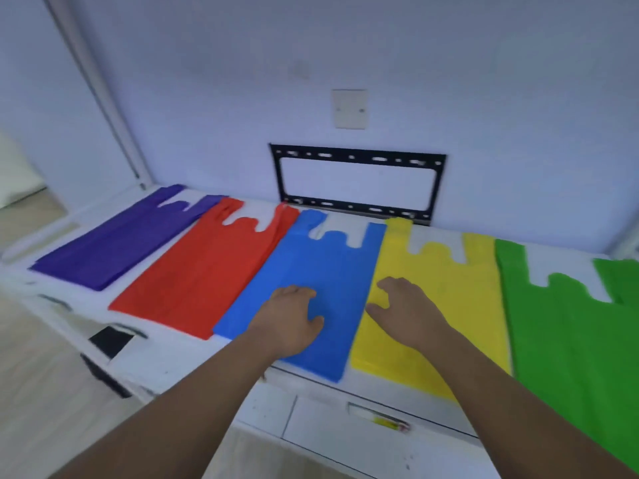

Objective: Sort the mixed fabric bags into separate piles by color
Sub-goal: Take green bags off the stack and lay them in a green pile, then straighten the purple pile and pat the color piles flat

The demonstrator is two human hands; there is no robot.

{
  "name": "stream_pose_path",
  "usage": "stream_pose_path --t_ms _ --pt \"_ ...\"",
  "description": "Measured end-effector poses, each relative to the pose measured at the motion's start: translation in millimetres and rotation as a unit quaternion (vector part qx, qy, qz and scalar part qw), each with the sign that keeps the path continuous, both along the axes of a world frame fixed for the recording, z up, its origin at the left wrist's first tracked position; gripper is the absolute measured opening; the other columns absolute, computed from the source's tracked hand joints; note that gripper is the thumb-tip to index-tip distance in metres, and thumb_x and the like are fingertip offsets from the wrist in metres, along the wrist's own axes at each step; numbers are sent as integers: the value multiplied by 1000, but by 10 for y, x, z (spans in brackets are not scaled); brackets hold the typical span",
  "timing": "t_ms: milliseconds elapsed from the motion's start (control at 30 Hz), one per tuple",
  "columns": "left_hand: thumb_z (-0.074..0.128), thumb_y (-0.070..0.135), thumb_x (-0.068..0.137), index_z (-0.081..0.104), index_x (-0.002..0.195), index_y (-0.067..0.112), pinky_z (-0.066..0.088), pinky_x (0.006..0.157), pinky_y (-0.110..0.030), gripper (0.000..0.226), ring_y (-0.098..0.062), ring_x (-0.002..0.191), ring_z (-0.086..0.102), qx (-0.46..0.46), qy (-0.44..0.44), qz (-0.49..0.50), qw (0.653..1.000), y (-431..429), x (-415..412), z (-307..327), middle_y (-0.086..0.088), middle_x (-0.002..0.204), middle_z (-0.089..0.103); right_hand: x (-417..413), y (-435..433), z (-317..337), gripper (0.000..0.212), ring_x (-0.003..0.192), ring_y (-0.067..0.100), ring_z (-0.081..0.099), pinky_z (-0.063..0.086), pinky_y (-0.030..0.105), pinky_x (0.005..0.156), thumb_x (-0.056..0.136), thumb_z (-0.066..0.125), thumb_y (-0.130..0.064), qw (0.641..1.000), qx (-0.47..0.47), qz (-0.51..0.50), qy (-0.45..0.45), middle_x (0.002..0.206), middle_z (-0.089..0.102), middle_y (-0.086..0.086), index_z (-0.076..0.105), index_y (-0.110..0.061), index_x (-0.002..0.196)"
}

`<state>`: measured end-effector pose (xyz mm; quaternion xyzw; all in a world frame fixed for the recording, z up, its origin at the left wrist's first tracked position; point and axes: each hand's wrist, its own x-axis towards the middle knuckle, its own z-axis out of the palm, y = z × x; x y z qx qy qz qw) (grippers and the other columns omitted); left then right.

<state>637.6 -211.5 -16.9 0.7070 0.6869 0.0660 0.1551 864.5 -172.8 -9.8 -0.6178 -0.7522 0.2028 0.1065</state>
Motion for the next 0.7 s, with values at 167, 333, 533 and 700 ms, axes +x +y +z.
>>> stream_pose_path --t_ms 167,333,533,700 --pt "50 50 91 46 146 21 32 116 -35 62 -25 140 37 11 -17 46 999 -227 -1205 2 0 147 48 -1289 -58 35 64 132 23 48 43 36 103 94 57 -46 999 0 38 29 149 45 5 42 -15 147" --pt "54 50 90 51 140 24 35 113 -36 57 -24 133 43 12 -30 80 996 -459 -2429 -36 1 141 53 -2449 -132 -58 52 125 16 53 42 32 105 92 63 -41 993 -30 50 106 140 54 -1 52 -18 137" --pt "55 46 94 50 141 24 41 109 -36 52 -19 130 47 -11 -64 99 993 -367 -3370 -53 3 142 53 -3294 46 -111 33 100 7 64 51 28 93 90 70 -31 962 -93 3 257 115 67 -5 65 -18 120" --pt "55 46 96 49 142 25 38 111 -35 51 -18 135 42 4 -93 118 989 -15 -3957 -80 5 145 49 -3882 536 -226 20 90 16 70 59 35 78 93 64 -19 914 -156 -59 370 105 73 11 69 -13 112"
